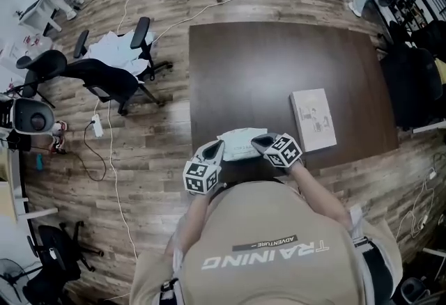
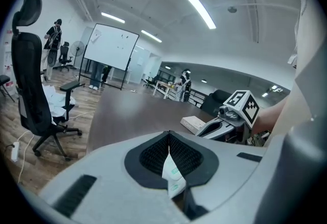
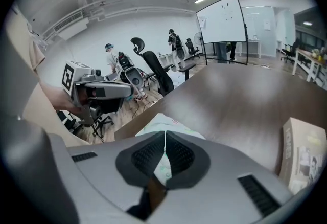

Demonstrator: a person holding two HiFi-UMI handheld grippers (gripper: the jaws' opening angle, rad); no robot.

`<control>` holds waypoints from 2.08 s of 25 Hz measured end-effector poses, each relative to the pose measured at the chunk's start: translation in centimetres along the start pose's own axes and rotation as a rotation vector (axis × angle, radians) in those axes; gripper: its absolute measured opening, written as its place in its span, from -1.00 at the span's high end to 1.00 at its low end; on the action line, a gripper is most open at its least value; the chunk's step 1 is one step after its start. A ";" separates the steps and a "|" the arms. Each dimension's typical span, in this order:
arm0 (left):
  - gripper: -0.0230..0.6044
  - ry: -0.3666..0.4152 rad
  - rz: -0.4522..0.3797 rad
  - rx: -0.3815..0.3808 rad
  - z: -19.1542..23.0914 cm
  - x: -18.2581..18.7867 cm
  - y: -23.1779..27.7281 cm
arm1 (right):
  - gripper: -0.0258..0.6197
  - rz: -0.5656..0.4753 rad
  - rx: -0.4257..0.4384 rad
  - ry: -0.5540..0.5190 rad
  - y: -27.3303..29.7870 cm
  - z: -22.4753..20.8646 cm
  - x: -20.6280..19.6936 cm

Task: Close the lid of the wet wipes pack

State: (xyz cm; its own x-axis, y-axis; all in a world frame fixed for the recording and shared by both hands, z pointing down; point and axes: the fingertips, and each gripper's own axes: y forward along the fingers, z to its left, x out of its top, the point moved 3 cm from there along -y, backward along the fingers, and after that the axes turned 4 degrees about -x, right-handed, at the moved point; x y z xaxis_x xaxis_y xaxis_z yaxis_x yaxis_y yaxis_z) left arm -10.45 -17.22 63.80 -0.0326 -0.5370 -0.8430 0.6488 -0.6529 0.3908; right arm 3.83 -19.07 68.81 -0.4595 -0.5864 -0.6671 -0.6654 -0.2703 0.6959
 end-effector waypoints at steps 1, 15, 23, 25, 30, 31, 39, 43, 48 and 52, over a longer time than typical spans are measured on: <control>0.89 0.010 -0.011 -0.005 -0.3 0.7 0.1 | 0.87 -0.027 -0.009 0.013 -0.5 -0.3 0.4; 0.89 0.144 -0.186 -0.052 -2.1 13.3 0.5 | 0.87 -0.336 -0.011 -0.095 -7.1 -0.1 11.1; 0.89 0.240 -0.284 -0.039 -2.4 20.4 -0.3 | 0.87 -0.485 -0.161 -0.219 -13.4 -1.5 17.5; 0.89 0.264 -0.318 -0.039 -2.8 22.0 -0.5 | 0.87 -0.498 -0.233 -0.274 -14.4 -2.0 18.5; 0.89 0.336 -0.372 -0.042 -4.4 24.8 -1.0 | 0.87 -0.608 -0.292 -0.245 -17.2 -2.4 20.5; 0.89 0.354 -0.377 -0.042 -4.8 25.1 -1.1 | 0.87 -0.627 -0.305 -0.246 -17.7 -2.4 20.7; 0.89 0.448 -0.376 -0.022 -5.9 25.4 -1.6 | 0.88 -0.756 -0.352 -0.248 -19.8 -1.7 21.9; 0.89 0.425 -0.369 -0.007 -5.1 24.9 -1.3 | 0.88 -0.769 -0.355 -0.227 -20.0 -1.8 21.5; 0.89 0.405 -0.354 -0.004 -4.7 24.1 -0.9 | 0.88 -0.755 -0.350 -0.210 -19.8 -1.7 20.6; 0.89 0.374 -0.325 -0.011 -4.1 22.8 -0.3 | 0.88 -0.737 -0.348 -0.198 -19.3 -1.5 20.0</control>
State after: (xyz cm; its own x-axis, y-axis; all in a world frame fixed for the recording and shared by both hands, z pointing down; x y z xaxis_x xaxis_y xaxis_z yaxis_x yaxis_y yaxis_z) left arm -8.28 -27.05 42.88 0.0397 -0.0768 -0.9963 0.6585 -0.7479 0.0839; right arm 8.38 -26.68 42.43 -0.0945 -0.0314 -0.9950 -0.6312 -0.7710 0.0843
